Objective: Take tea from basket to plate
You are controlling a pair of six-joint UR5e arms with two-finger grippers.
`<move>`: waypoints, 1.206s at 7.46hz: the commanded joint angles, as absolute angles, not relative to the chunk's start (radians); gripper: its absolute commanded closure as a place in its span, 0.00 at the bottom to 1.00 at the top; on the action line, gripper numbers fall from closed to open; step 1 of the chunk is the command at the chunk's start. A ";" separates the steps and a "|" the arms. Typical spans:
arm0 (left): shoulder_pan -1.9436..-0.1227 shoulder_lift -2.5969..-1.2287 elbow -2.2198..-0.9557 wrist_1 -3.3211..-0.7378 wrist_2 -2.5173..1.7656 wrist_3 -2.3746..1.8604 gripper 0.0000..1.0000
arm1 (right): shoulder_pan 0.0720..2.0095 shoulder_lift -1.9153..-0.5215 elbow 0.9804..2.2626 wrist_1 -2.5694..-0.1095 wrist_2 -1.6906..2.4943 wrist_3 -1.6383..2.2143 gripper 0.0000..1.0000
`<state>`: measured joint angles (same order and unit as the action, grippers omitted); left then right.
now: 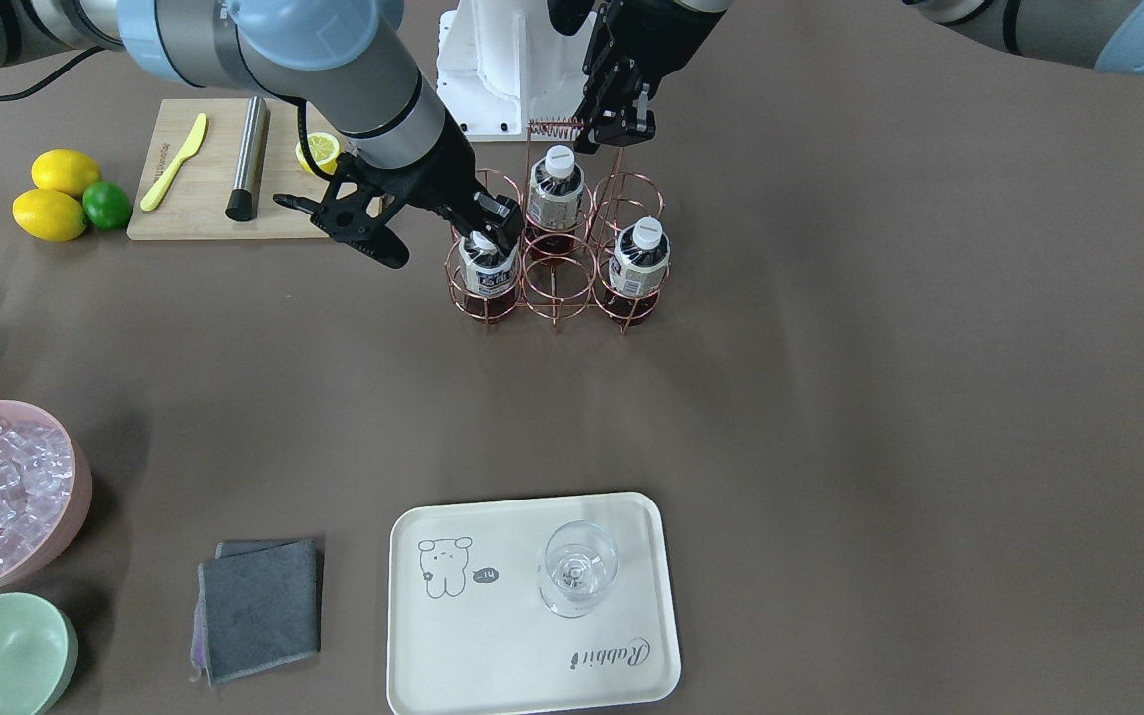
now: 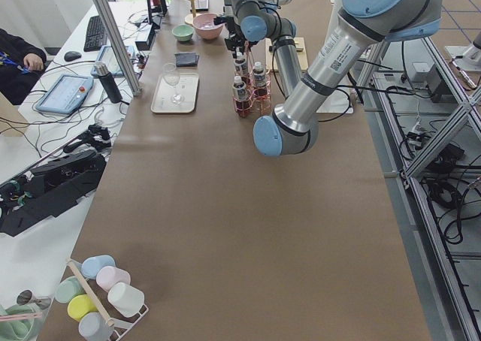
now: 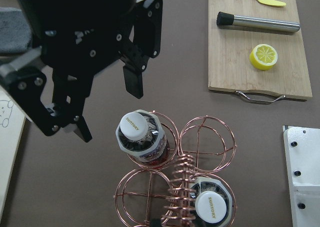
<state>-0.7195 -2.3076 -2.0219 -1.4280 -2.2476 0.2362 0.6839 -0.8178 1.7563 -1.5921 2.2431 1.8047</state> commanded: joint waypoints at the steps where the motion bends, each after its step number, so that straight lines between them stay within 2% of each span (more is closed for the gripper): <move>1: -0.719 -2.307 -2.019 -1.428 -2.247 0.236 1.00 | 0.675 -0.819 1.756 -1.592 2.237 1.804 0.63; 2: -0.719 -2.309 -2.019 -1.428 -2.247 0.238 1.00 | 0.683 -0.819 1.758 -1.592 2.238 1.804 0.88; 3: -0.719 -2.307 -2.019 -1.428 -2.249 0.238 1.00 | 0.689 -0.819 1.766 -1.607 2.241 1.801 1.00; 6: -0.719 -2.307 -2.020 -1.428 -2.252 0.238 1.00 | 0.802 -0.766 1.867 -1.886 2.305 1.619 1.00; 8: -0.719 -2.307 -2.020 -1.428 -2.253 0.238 1.00 | 0.969 -0.709 1.829 -1.994 2.423 1.418 1.00; 9: -0.719 -2.307 -2.020 -1.428 -2.252 0.238 1.00 | 1.048 -0.681 1.743 -1.990 2.481 1.331 1.00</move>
<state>-0.7194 -2.3071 -2.0202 -1.4281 -2.2525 0.2378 0.9082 -0.7243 1.8355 -1.9553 2.3852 1.4933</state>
